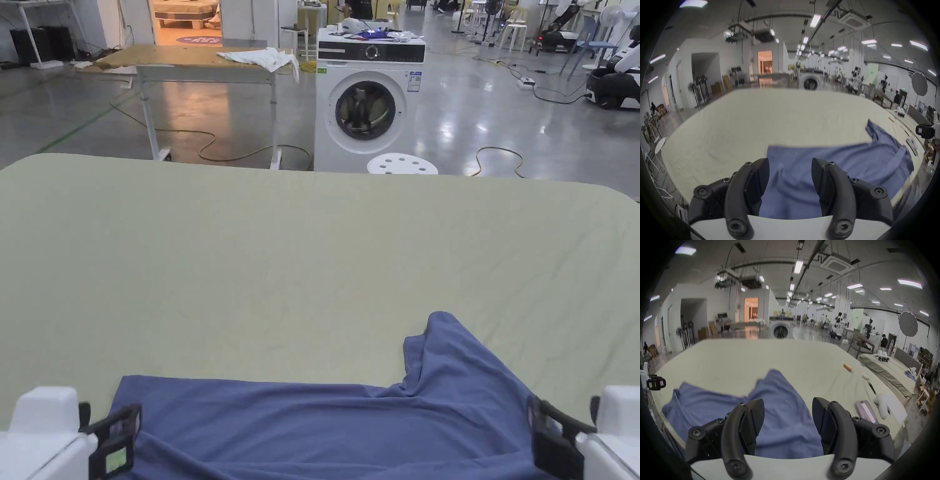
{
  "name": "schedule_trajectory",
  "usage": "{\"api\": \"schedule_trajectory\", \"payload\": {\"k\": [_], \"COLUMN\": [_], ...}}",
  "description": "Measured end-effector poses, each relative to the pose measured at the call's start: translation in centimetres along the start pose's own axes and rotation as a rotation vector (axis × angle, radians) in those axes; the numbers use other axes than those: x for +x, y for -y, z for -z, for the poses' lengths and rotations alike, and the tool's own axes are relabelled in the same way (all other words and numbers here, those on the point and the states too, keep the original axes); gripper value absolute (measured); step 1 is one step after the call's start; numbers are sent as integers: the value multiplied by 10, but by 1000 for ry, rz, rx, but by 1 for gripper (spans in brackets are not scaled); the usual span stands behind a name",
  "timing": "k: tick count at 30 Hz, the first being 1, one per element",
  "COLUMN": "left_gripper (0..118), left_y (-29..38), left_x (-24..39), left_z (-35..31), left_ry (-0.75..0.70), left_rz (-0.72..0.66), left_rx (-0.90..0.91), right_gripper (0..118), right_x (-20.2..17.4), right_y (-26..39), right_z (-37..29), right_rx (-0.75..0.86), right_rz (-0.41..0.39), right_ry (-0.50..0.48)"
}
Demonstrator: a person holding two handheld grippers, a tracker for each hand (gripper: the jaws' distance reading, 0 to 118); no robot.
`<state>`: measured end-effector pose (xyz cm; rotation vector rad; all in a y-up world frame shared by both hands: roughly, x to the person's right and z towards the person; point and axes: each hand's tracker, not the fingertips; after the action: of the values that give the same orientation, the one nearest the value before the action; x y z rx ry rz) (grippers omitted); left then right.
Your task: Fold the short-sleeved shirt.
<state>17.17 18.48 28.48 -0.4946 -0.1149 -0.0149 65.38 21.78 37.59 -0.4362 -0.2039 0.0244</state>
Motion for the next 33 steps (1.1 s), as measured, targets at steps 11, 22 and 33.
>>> {"api": "schedule_trajectory", "payload": {"k": [11, 22, 33], "left_gripper": [0, 0, 56], "left_y": [-32, -57, -44], "left_x": [32, -37, -58], "left_z": [12, 106, 203], "left_ry": [-57, -1, 19], "left_rz": [8, -49, -21], "left_rx": [199, -184, -606], "right_gripper": [2, 1, 1], "right_x": [-57, -55, -33], "right_y": [-14, -13, 5], "right_z": [31, 42, 57], "right_rx": [222, 190, 82], "right_rz": [26, 8, 19], "right_ry": [-28, -28, -5]}}
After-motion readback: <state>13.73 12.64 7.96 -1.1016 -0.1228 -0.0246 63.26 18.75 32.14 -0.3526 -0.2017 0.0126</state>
